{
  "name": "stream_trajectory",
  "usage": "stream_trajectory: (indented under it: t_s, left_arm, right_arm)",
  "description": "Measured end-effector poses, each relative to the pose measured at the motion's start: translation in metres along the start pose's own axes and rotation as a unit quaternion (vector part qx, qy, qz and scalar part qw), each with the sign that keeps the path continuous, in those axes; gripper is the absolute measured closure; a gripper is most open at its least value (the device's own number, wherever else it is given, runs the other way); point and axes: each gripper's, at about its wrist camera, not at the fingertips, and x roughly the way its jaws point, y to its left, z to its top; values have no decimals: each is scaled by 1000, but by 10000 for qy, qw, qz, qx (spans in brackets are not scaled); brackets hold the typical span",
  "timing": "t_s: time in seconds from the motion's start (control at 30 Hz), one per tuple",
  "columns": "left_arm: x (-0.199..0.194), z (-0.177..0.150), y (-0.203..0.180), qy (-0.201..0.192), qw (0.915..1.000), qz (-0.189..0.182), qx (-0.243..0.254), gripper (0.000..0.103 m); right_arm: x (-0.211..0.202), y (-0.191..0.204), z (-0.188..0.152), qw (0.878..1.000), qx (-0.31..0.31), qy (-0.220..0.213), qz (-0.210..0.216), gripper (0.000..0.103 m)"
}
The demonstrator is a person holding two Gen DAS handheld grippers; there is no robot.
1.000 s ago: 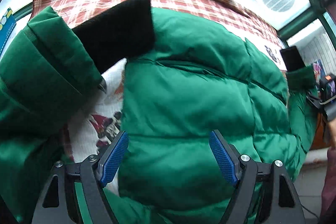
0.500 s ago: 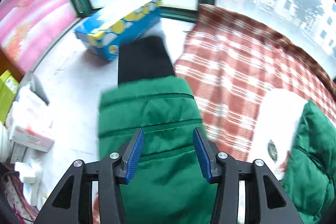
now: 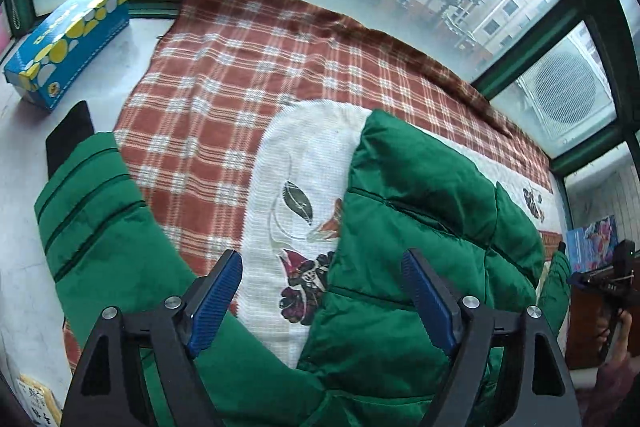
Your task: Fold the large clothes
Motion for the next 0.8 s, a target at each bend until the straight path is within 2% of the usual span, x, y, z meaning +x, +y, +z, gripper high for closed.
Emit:
stream_trajectory:
  t_s: [0.1, 0.2, 0.3, 0.37, 0.43, 0.53, 0.57, 0.6, 0.63, 0.67, 0.7, 0.77, 0.8]
  left_arm:
    - [37, -2, -34, 296, 9992, -24, 254, 15]
    - [75, 3, -52, 503, 9981, -114, 340, 15]
    - [104, 11, -54, 558, 9977, -42, 370, 15]
    - [120, 17, -54, 524, 9979, 72, 366, 15]
    - [132, 24, -50, 516, 9981, 118, 302, 15]
    - [149, 28, -54, 703, 9970, -264, 208, 15]
    - [151, 29, -59, 607, 9975, -231, 295, 15]
    - [152, 30, -64, 505, 9975, -218, 453, 16]
    - [157, 30, -71, 468, 9968, -185, 617, 21]
    - [159, 29, -77, 385, 9965, -23, 740, 30]
    - [160, 29, -83, 306, 9958, 66, 859, 33]
    - [160, 29, -94, 178, 9936, 310, 1074, 58]
    - [156, 30, -97, 99, 9929, 443, 1100, 66]
  right_arm:
    - [32, -13, 6, 9992, 262, 255, 168, 32]
    - [53, -23, 9, 9985, 338, 425, 67, 32]
    - [65, -23, 10, 9983, 191, 539, 81, 32]
    - [67, -19, 11, 9986, 58, 515, 83, 28]
    - [67, -10, 12, 9988, -202, 454, 22, 28]
    - [71, 1, 12, 9982, -446, 363, -152, 28]
    - [72, 3, 15, 9981, -492, 301, -204, 35]
    - [72, 7, 16, 9978, -564, 225, -261, 49]
    - [71, 11, 19, 9975, -603, 184, -309, 55]
    - [70, 15, 22, 9969, -662, 167, -393, 66]
    - [69, 21, 26, 9956, -764, 150, -522, 77]
    - [61, 41, 36, 9893, -1140, -8, -914, 85]
    - [54, 53, 43, 9844, -1338, -168, -1126, 88]
